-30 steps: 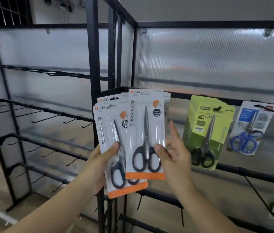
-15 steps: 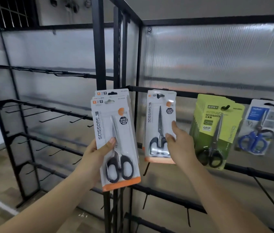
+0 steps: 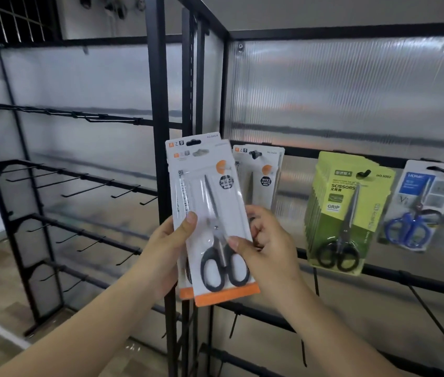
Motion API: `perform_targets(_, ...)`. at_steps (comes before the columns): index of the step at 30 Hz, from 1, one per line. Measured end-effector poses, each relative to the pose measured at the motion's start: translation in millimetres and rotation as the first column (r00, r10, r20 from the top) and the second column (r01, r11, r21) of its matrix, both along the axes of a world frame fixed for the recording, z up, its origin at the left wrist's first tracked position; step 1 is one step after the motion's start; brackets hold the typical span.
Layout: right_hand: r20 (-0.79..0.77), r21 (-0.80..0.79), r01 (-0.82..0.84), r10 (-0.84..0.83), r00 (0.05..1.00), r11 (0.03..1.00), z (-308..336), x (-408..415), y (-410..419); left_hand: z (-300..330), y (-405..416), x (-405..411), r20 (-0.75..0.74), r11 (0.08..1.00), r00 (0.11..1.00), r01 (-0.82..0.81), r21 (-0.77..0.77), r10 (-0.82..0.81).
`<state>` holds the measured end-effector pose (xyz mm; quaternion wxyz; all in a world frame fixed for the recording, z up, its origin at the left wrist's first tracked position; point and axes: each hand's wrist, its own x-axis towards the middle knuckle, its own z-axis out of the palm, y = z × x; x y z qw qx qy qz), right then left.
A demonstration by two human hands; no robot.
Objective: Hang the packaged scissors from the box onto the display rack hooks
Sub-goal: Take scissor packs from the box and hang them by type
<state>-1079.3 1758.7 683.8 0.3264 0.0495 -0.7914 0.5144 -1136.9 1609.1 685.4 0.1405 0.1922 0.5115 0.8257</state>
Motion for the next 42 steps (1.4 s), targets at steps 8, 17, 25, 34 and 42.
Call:
perform_targets(8,0.017,-0.016,0.101,-0.101,0.995,0.995,-13.4,9.3,22.1,-6.3,-9.9,-9.9,-0.019,0.981,0.981,-0.192,-0.001,0.192)
perform_targets(17,0.167,0.017,0.174,-0.175,0.970,0.985,-30.4,-9.9,40.0,-16.4,-17.6,-13.5,-0.030,0.975,0.975,-0.220,-0.041,0.219)
perform_targets(25,-0.161,0.084,0.172,-0.157,0.974,0.982,-36.8,4.3,31.5,-14.2,-14.2,-9.6,-0.048,0.983,0.982,-0.182,-0.020,0.180)
perform_targets(34,0.025,0.203,0.302,-0.313,0.949,0.931,-8.2,-2.4,33.5,-11.7,-12.2,-10.8,0.006,0.983,0.983,-0.182,-0.029,0.182)
perform_targets(42,0.263,0.523,0.320,-0.507,0.821,0.790,23.3,-36.2,43.7,-7.0,-7.3,-5.1,0.014,0.987,0.987,-0.160,-0.001,0.160)
